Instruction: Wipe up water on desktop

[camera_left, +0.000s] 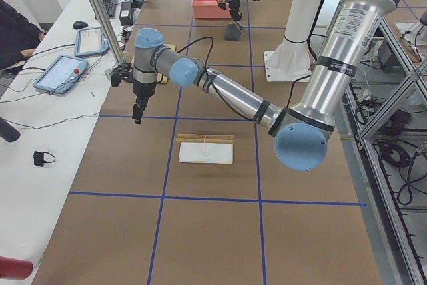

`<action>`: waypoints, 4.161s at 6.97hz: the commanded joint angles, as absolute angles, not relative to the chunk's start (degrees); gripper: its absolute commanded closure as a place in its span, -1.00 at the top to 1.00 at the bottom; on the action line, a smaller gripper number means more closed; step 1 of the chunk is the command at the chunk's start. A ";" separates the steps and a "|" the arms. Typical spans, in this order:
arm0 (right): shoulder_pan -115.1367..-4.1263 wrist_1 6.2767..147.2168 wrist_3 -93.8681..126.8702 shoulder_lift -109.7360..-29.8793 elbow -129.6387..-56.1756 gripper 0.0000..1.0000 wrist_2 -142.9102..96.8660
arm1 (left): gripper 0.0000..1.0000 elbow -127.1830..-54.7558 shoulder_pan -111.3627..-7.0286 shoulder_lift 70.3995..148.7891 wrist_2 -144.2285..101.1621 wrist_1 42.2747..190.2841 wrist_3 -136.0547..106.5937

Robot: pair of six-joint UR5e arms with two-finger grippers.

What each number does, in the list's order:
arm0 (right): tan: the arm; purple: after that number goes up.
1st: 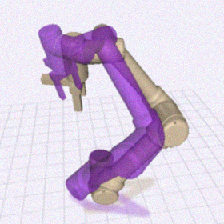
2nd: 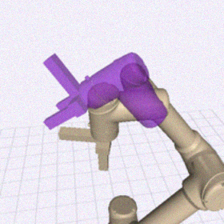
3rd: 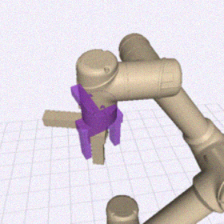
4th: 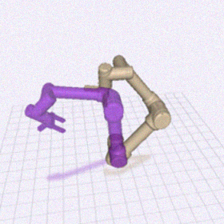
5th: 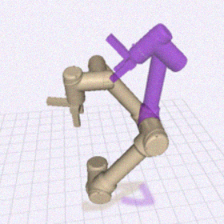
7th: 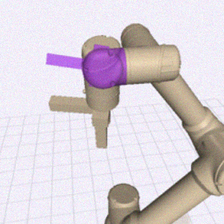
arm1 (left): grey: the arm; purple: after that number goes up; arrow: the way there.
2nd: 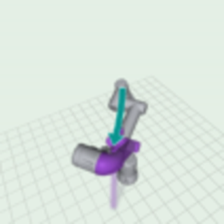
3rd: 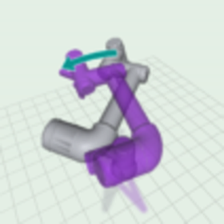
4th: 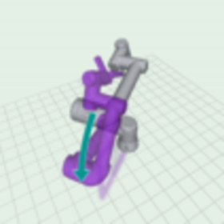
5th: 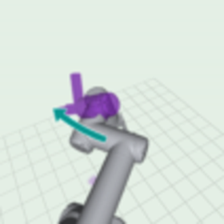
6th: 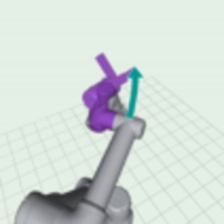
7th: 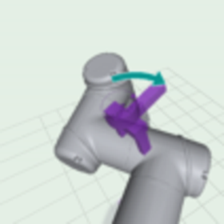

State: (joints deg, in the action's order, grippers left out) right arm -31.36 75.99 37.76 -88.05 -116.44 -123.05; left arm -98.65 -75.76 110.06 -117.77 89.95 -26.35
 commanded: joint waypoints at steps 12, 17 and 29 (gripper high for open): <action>-70.01 83.93 30.15 -60.99 -94.65 -1.00 -139.00 | 0.96 -99.05 -76.55 109.43 -118.73 89.21 -24.71; -78.67 84.46 22.34 -77.21 -101.66 -1.00 -146.96 | 0.96 -99.23 -83.32 97.75 -127.27 88.77 -10.56; -77.50 88.33 22.33 -95.89 -112.86 1.00 -140.01 | 0.96 -98.88 -83.15 96.24 -127.27 89.38 -10.46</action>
